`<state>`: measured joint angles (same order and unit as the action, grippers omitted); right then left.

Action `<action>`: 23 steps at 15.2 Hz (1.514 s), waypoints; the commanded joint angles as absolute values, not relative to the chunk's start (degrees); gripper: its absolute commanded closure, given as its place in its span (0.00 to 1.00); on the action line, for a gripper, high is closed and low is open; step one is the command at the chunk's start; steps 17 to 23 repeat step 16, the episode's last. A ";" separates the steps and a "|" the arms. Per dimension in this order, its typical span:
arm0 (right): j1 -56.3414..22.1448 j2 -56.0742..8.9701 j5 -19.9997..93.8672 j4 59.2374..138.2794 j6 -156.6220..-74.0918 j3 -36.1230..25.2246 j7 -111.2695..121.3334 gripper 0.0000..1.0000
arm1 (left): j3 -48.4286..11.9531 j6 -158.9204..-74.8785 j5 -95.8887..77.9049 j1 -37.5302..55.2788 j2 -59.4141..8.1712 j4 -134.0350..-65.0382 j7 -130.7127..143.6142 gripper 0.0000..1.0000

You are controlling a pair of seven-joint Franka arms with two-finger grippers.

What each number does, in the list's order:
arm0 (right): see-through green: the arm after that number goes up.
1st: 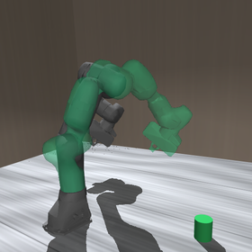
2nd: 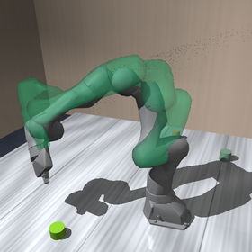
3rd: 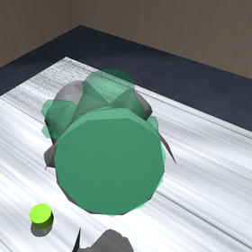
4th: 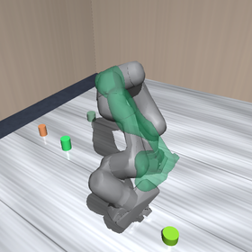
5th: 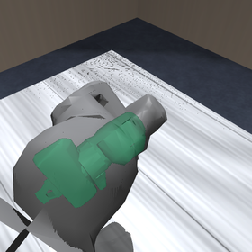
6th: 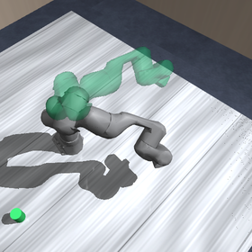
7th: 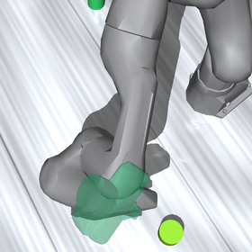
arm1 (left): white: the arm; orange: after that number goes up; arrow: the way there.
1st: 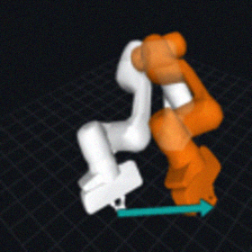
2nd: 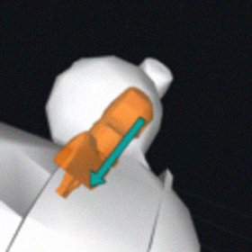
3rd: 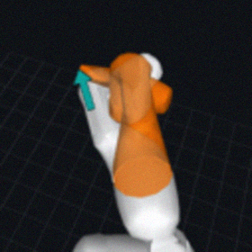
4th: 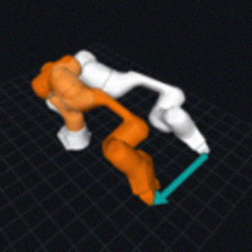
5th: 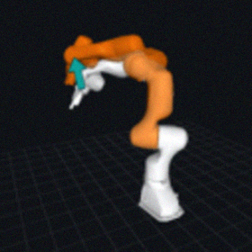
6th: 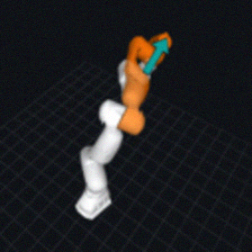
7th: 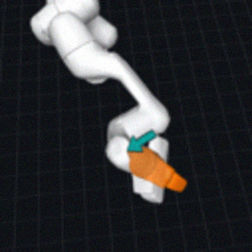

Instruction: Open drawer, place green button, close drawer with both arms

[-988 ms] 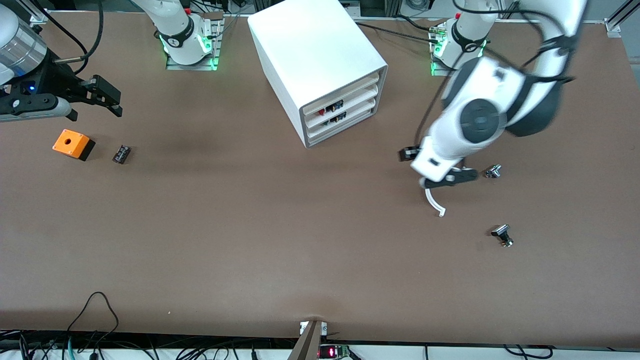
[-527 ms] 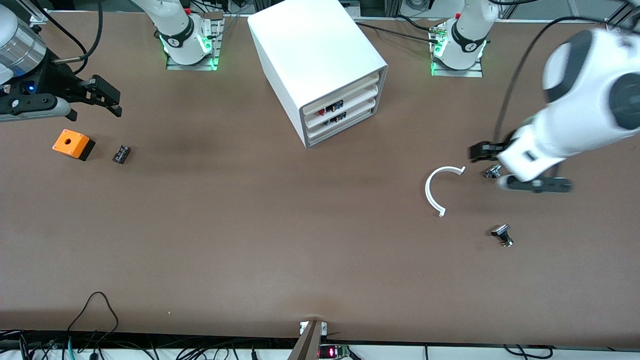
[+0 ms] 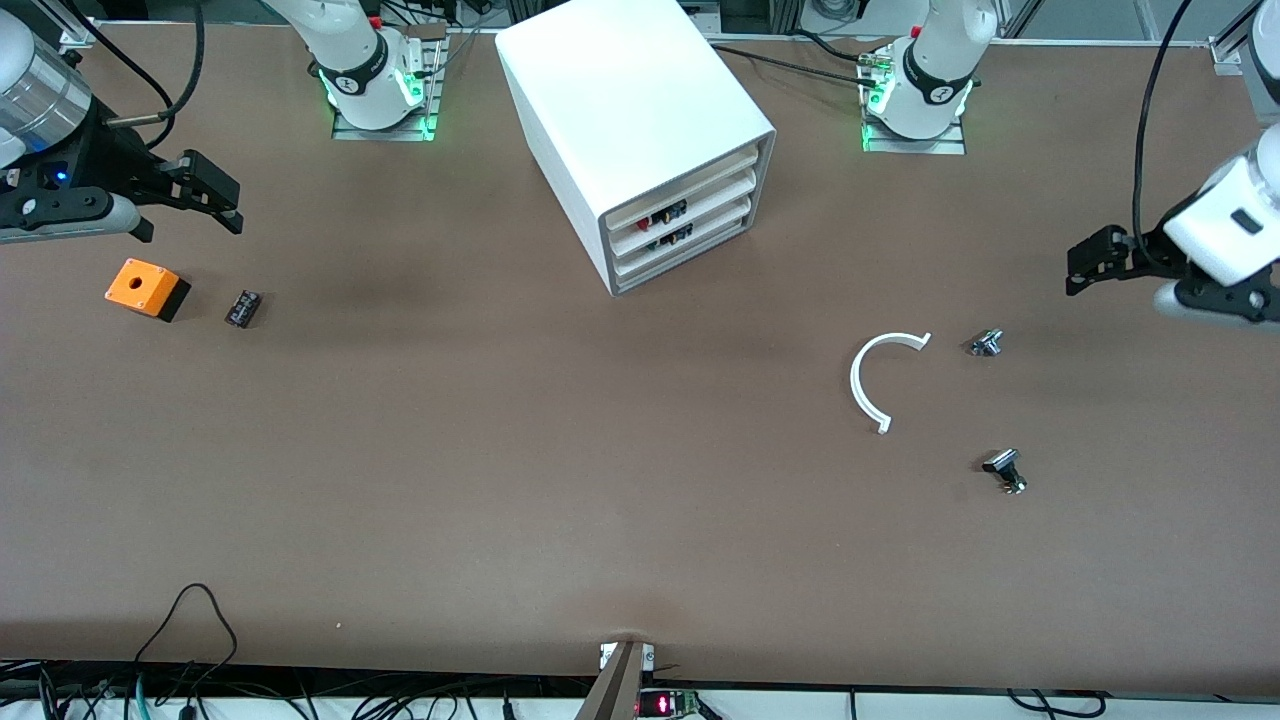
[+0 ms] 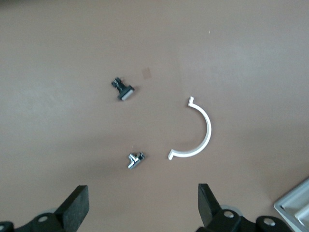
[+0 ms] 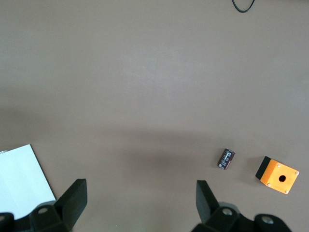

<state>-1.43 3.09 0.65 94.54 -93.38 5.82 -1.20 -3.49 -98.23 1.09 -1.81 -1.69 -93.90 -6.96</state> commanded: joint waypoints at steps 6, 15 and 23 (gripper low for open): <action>-0.62 4.13 1.67 94.66 -93.08 6.15 -0.88 0.00 | 0.61 -96.86 1.49 1.75 3.16 -99.32 -6.06 0.01; -0.53 4.13 1.67 94.66 -93.08 6.15 -0.79 0.00 | -0.26 -93.79 2.11 1.67 2.72 -97.91 -5.45 0.01; -0.61 4.13 1.67 94.66 -93.08 6.15 -0.70 0.00 | -0.26 -93.61 2.11 1.67 2.72 -97.74 -5.80 0.01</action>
